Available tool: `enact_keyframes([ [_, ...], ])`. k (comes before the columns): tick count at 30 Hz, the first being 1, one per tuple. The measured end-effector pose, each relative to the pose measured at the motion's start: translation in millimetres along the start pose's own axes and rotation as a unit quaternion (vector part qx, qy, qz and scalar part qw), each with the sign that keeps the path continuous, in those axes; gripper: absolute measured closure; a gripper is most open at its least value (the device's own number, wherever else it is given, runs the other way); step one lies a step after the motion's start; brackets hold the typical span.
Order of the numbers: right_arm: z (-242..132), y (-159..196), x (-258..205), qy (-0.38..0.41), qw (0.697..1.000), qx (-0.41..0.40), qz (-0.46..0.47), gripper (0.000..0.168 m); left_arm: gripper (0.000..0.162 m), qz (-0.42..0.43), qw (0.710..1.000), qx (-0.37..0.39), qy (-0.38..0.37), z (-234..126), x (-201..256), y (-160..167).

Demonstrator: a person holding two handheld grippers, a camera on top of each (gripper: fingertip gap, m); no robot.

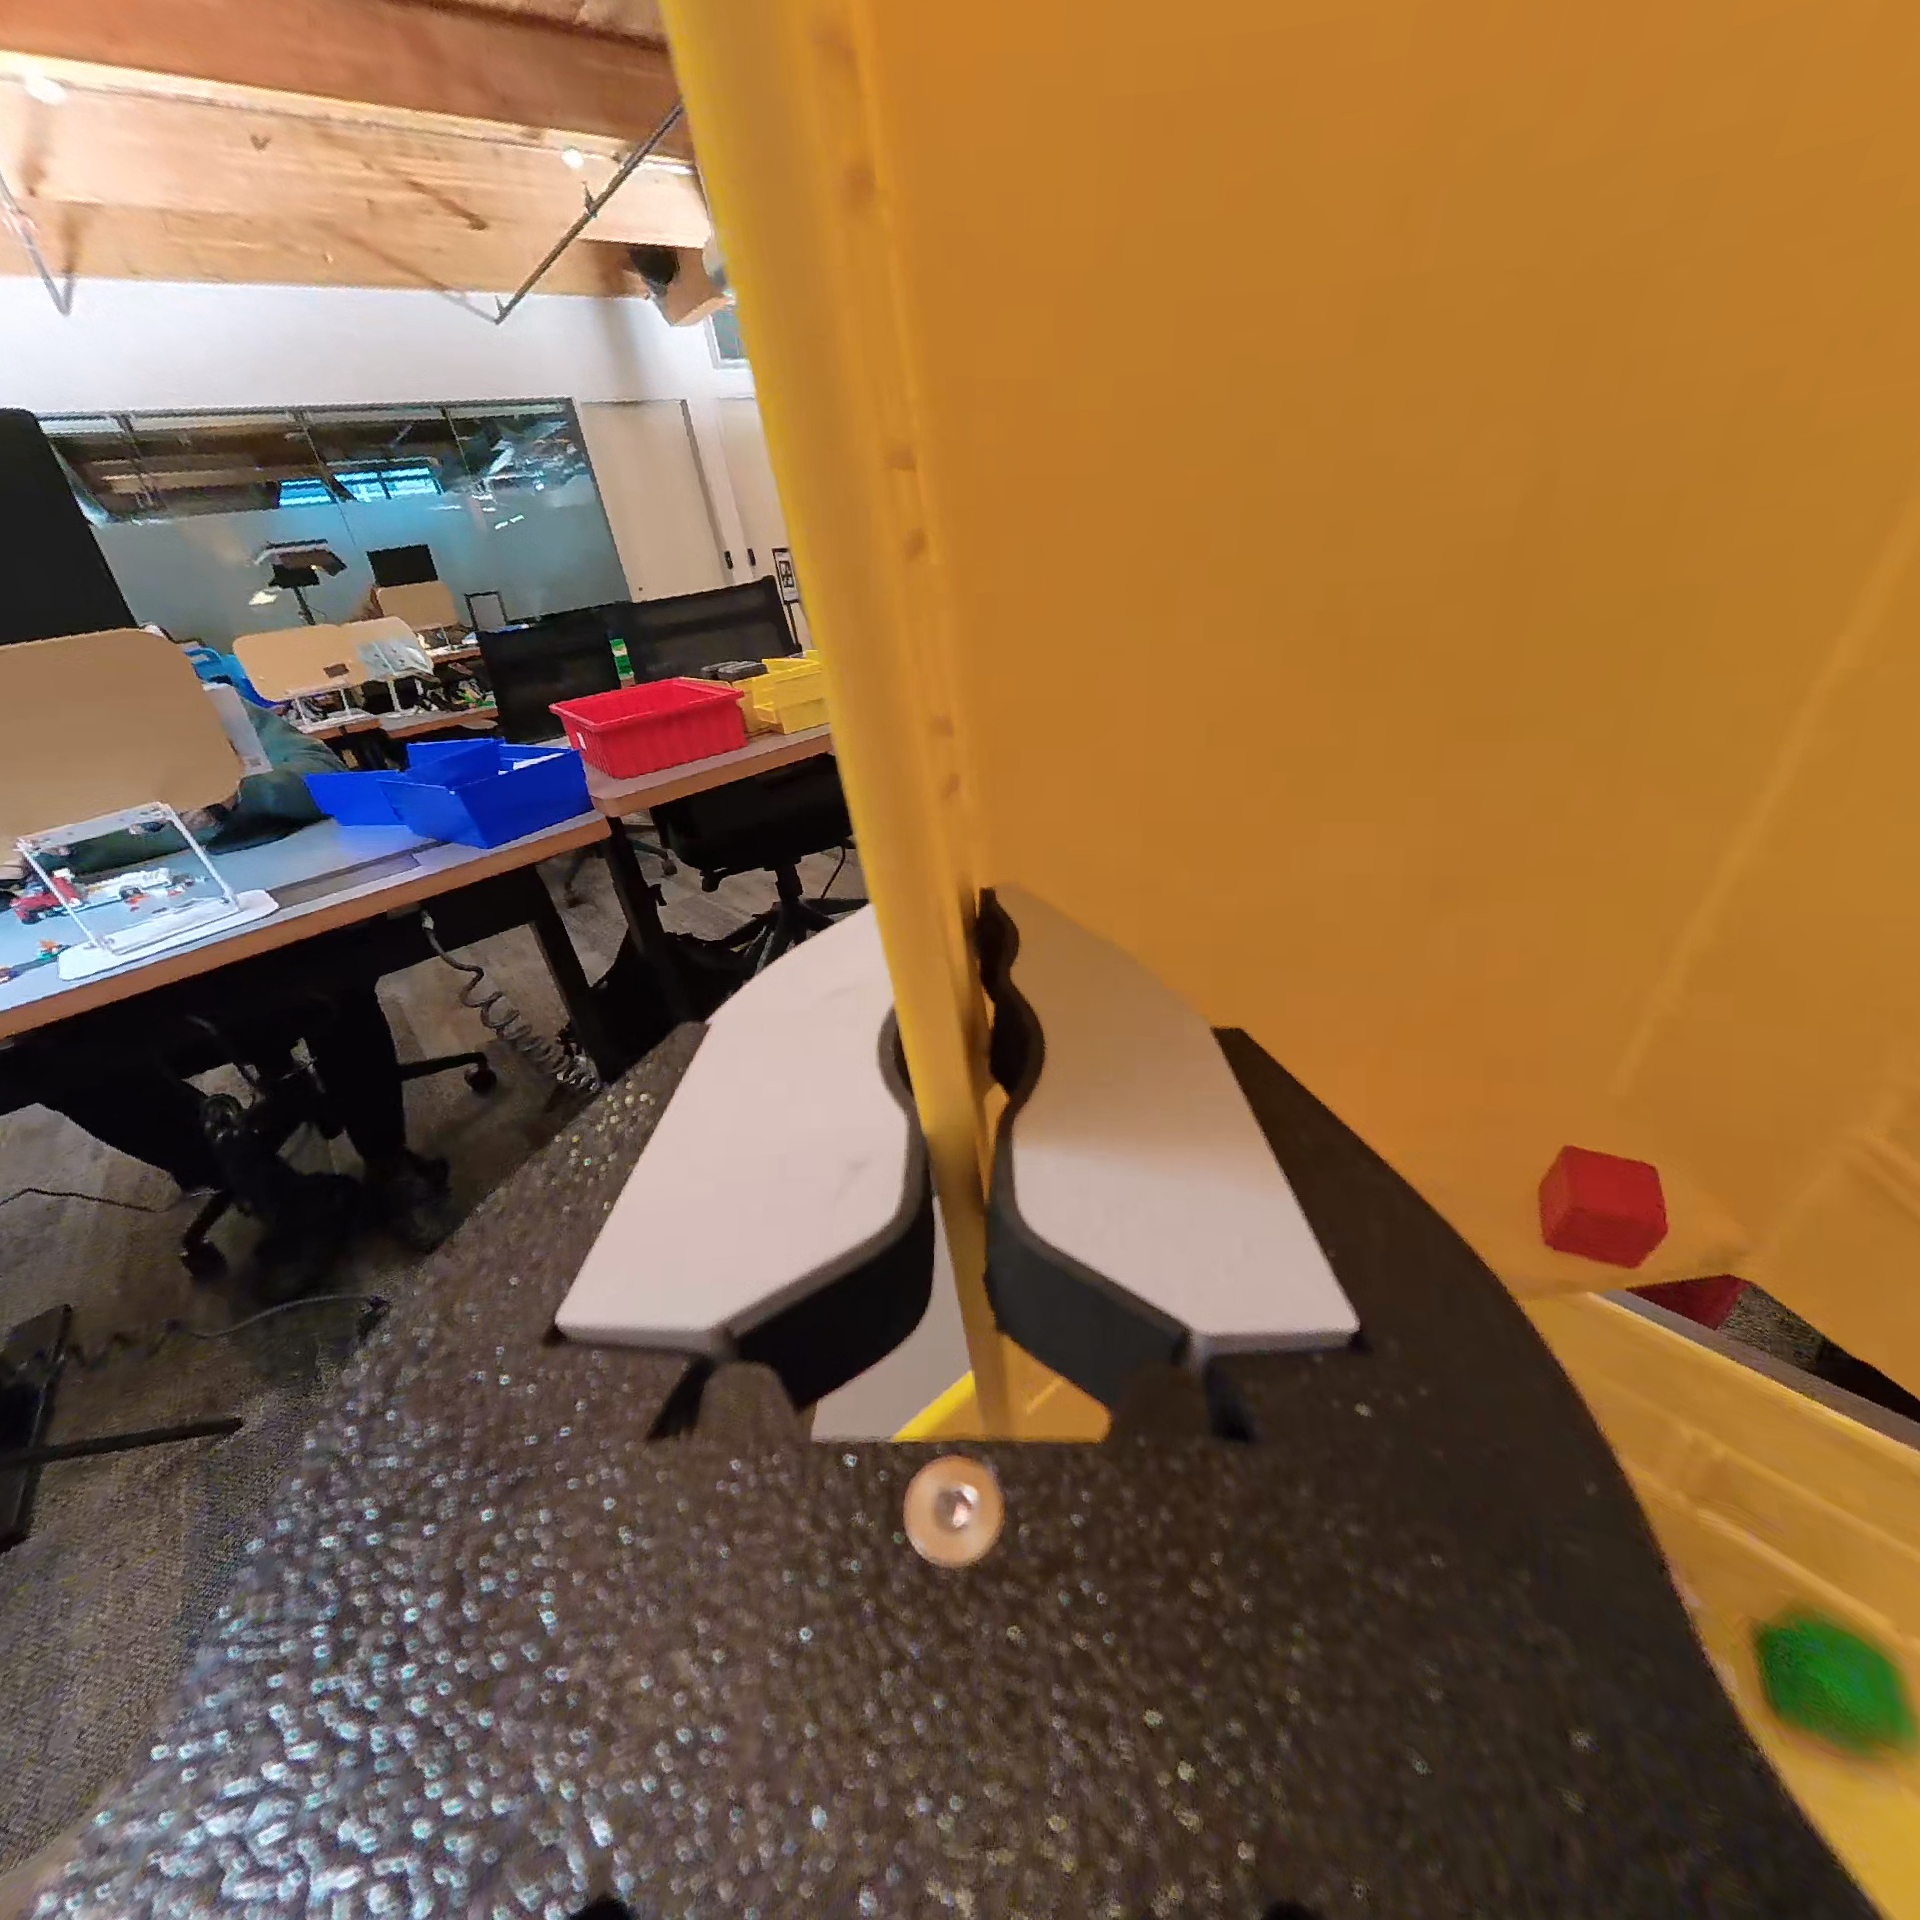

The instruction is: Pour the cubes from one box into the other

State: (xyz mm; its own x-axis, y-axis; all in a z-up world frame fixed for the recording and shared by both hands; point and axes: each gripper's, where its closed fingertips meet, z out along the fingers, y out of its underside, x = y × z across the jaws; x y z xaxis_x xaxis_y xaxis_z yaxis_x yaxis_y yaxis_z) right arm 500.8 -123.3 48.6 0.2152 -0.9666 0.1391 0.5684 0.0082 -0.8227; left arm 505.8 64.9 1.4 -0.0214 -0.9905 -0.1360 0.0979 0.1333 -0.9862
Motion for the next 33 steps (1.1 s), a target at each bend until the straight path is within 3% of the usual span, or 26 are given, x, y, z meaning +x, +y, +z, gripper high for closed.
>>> enact_keyframes([
  [10,-3.9,-20.4,-9.2,-0.027,0.999,0.034,-0.008,0.161,0.158,-0.016,0.998,0.053,-0.007,-12.7,-5.3,-9.9],
  [23,-7.6,-35.5,-13.1,-0.04,0.999,0.014,0.017,0.16,0.157,0.02,0.999,0.035,-0.01,-35.1,-10.2,-27.4],
  [28,-9.7,-71.6,-33.2,-0.068,0.997,-0.017,0.008,0.16,0.156,0.036,0.999,0.003,-0.033,-68.4,-27.1,-44.7],
  [33,-22.0,-100.1,-70.2,-0.105,0.99,-0.092,0.03,0.159,0.156,0.045,0.994,-0.084,-0.059,-124.1,-57.0,-60.3],
])
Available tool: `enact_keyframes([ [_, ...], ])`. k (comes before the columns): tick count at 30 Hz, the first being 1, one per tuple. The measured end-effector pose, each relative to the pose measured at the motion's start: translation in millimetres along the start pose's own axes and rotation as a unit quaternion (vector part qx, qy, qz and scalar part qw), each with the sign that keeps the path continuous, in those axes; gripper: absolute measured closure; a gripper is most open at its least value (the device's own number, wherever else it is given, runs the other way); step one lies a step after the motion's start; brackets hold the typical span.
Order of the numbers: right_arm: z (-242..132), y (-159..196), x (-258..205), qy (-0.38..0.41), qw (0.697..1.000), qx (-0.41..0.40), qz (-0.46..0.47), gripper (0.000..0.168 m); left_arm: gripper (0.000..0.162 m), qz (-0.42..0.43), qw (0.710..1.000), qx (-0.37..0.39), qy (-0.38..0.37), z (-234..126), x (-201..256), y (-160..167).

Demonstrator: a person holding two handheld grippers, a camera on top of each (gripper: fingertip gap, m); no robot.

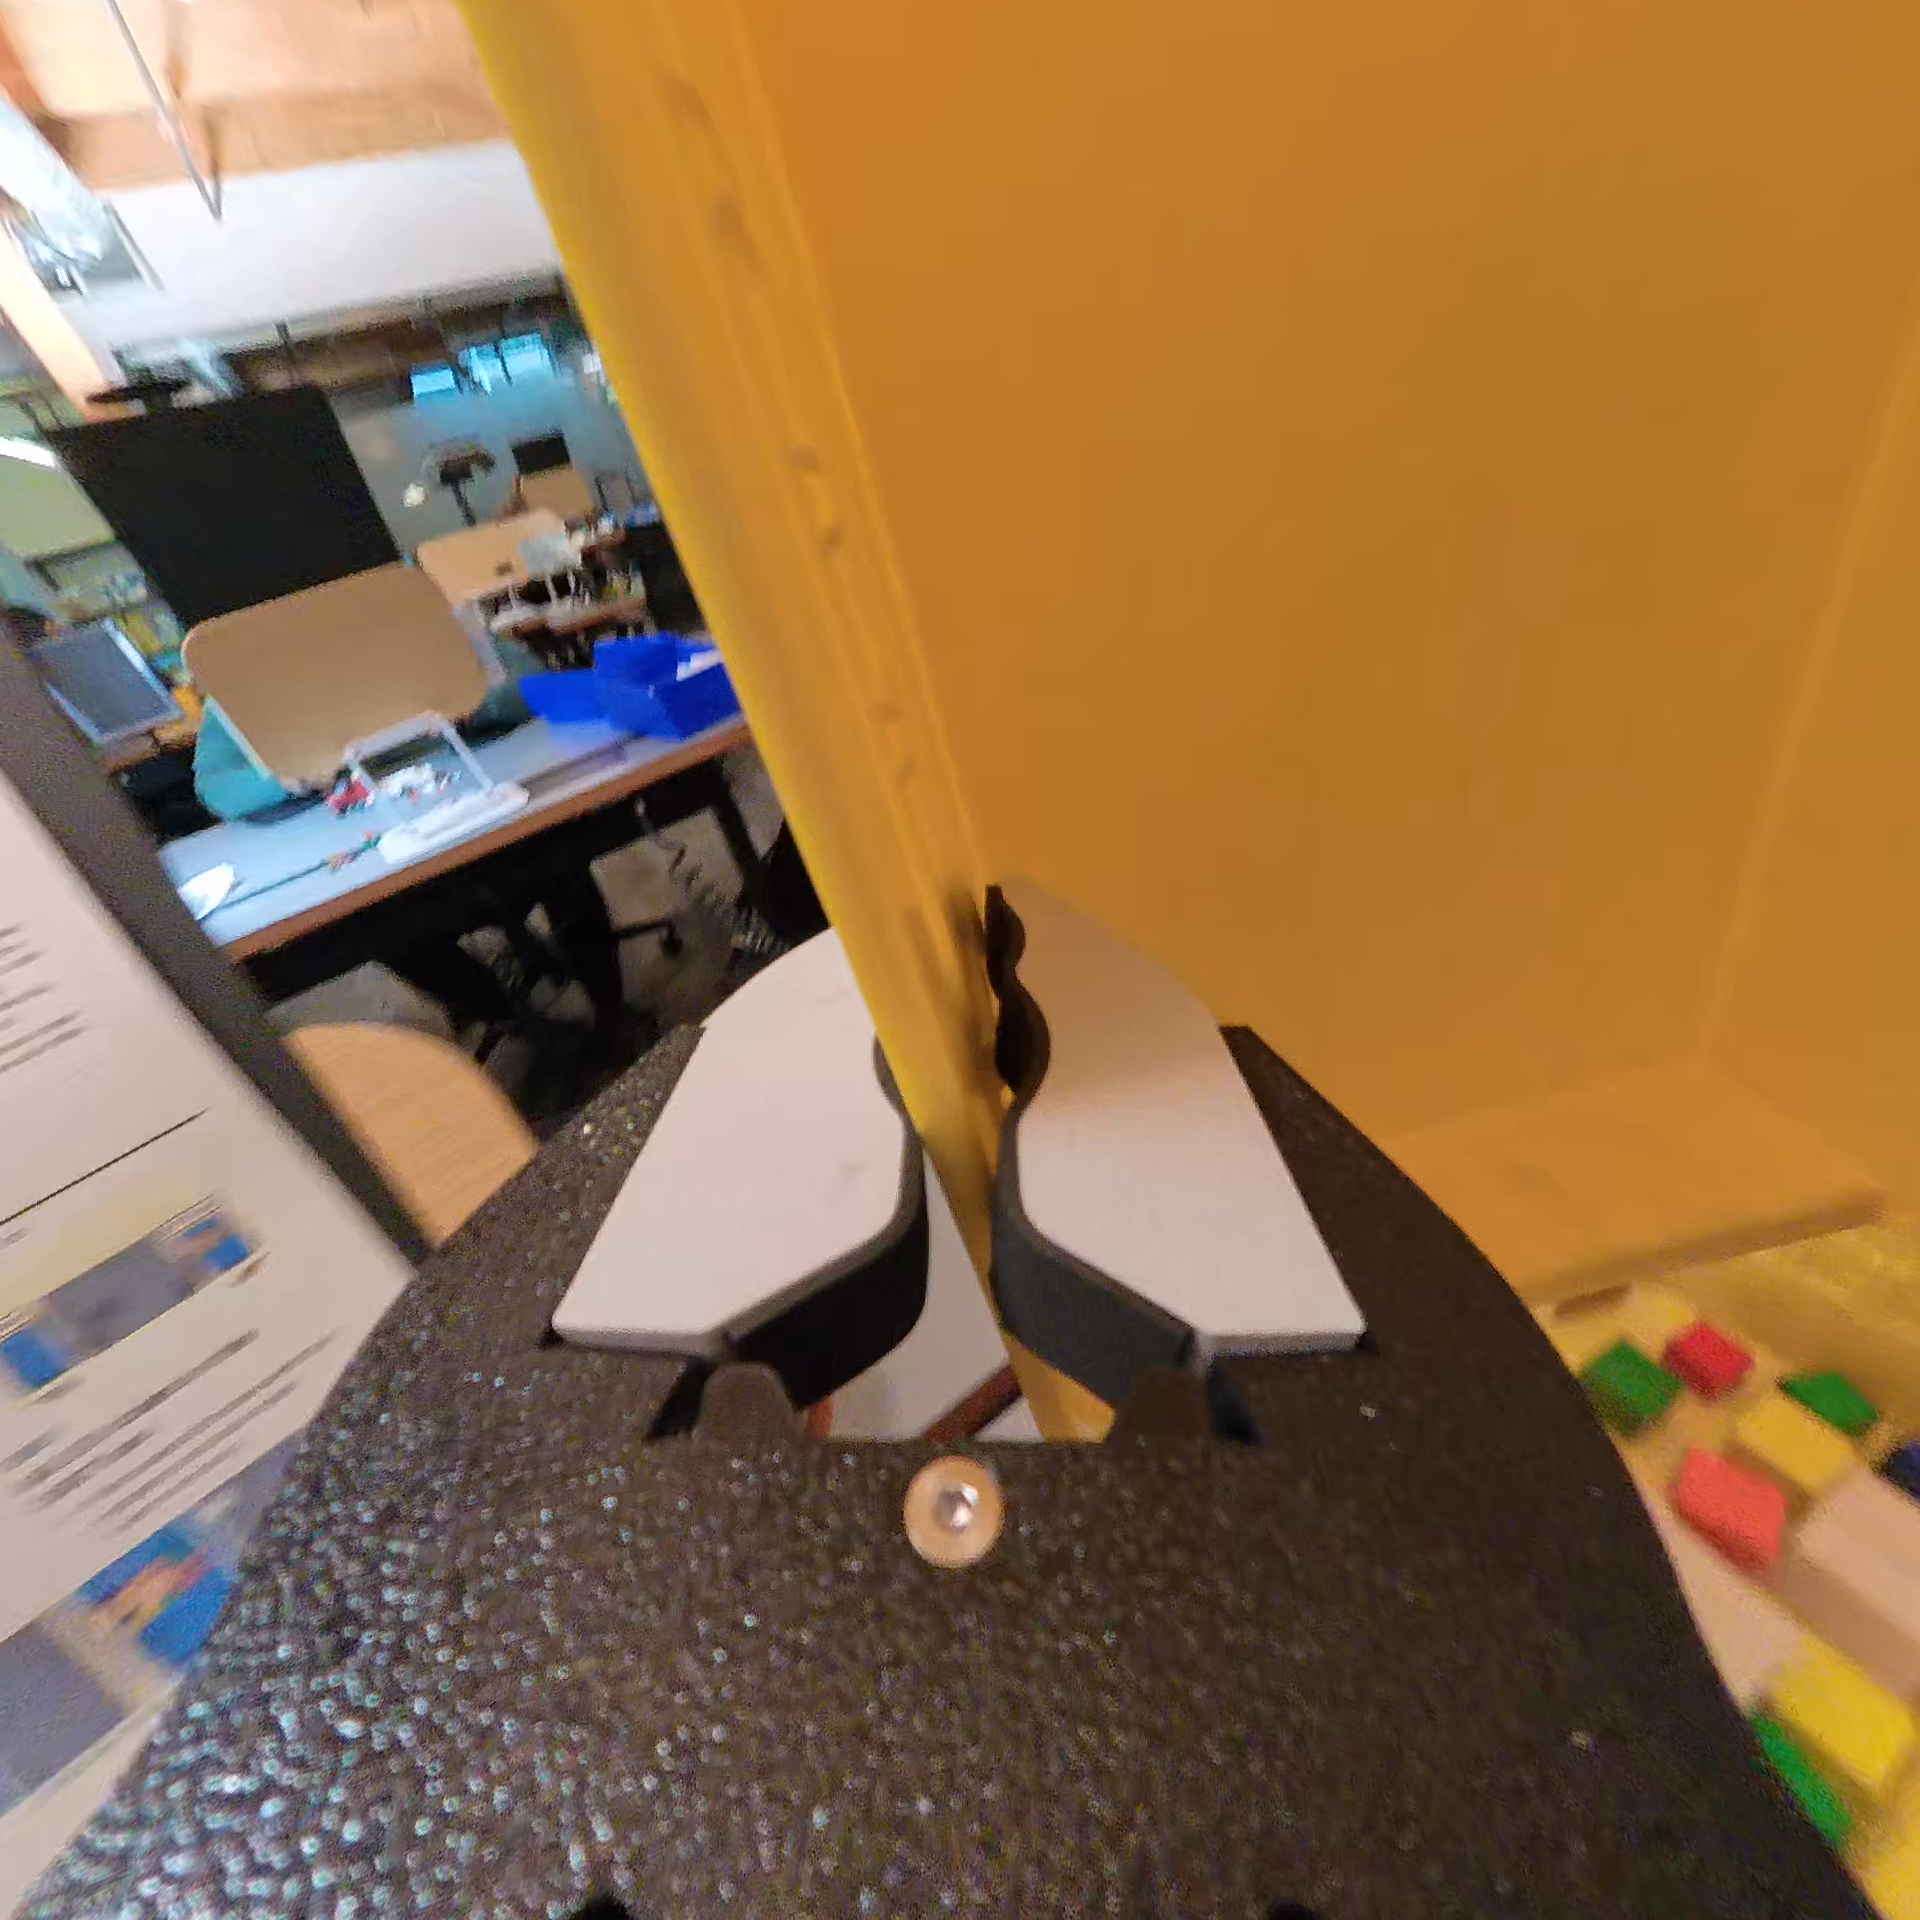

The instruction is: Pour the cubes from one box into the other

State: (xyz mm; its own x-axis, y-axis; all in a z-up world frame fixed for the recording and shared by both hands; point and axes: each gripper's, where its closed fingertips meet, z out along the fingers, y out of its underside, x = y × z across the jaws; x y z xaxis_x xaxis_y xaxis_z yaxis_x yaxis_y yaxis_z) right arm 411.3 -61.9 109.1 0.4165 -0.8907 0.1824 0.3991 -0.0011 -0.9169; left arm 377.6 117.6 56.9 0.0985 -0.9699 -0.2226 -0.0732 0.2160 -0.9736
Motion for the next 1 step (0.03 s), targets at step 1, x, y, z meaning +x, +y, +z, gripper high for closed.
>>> enact_keyframes([
  [1,-4.3,-2.0,-10.0,-0.004,1.0,-0.019,0.003,0.16,0.155,0.007,1.0,-0.027,-0.004,-13.1,-7.3,2.8],
])
